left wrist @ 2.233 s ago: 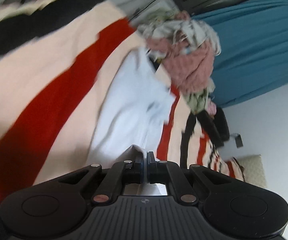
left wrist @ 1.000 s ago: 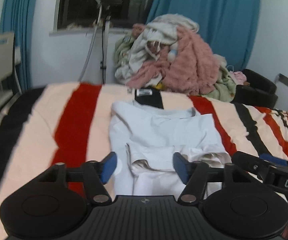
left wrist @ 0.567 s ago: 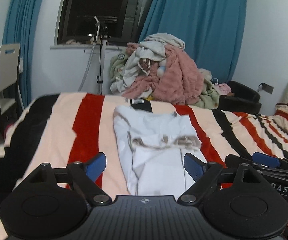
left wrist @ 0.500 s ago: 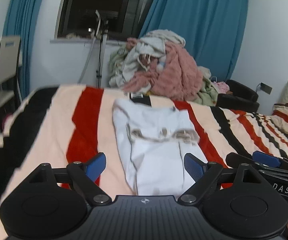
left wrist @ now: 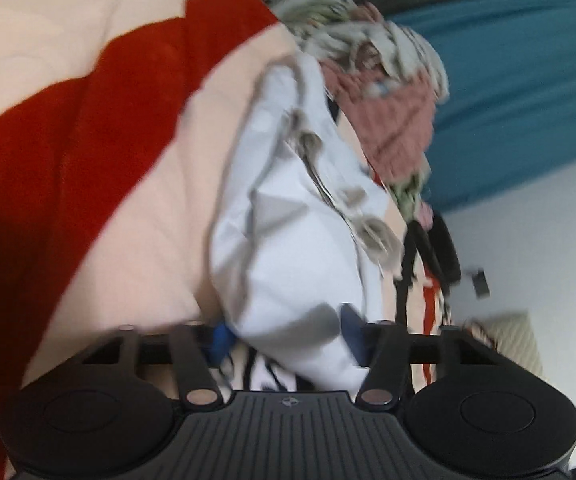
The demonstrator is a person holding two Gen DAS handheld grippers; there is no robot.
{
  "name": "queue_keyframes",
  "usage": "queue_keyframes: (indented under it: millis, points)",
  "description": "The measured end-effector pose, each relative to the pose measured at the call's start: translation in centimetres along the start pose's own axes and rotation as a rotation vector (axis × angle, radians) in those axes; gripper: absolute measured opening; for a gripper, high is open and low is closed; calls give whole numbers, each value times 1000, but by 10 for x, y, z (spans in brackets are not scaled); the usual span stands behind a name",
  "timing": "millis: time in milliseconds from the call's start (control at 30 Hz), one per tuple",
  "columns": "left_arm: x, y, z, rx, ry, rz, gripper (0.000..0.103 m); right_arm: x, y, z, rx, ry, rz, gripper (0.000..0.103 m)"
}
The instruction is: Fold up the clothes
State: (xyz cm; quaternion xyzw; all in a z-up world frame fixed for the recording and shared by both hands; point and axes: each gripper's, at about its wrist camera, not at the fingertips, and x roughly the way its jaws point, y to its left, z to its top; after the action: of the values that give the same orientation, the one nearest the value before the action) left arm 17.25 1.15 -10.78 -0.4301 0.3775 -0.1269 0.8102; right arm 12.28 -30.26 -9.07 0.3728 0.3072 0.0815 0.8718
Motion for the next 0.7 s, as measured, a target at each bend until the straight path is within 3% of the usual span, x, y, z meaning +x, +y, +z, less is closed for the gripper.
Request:
queue_keyframes:
  millis: [33,133,200,267,300,433,700]
  points:
    - [-2,1,1,-7,-13,-7,16,7,-11,-2,90,36,40,93]
    - [-10,3,3,-20,-54,-33,8,30,-33,-12,294,118,130,91]
    - [-16,4,4,-28,-82,-50,7,48,-40,-16,388,167,160,72]
    - [-21,5,5,-34,-104,-61,7,59,-48,-18,456,166,144,67]
    - [-23,5,4,-34,-111,-63,6,63,-51,-19,474,153,132,57]
    - [-26,5,4,-37,-114,-72,6,60,-57,-16,477,75,98,19]
    - [-47,-15,-1,59,-169,-123,5,30,-25,-4,256,-66,117,14]
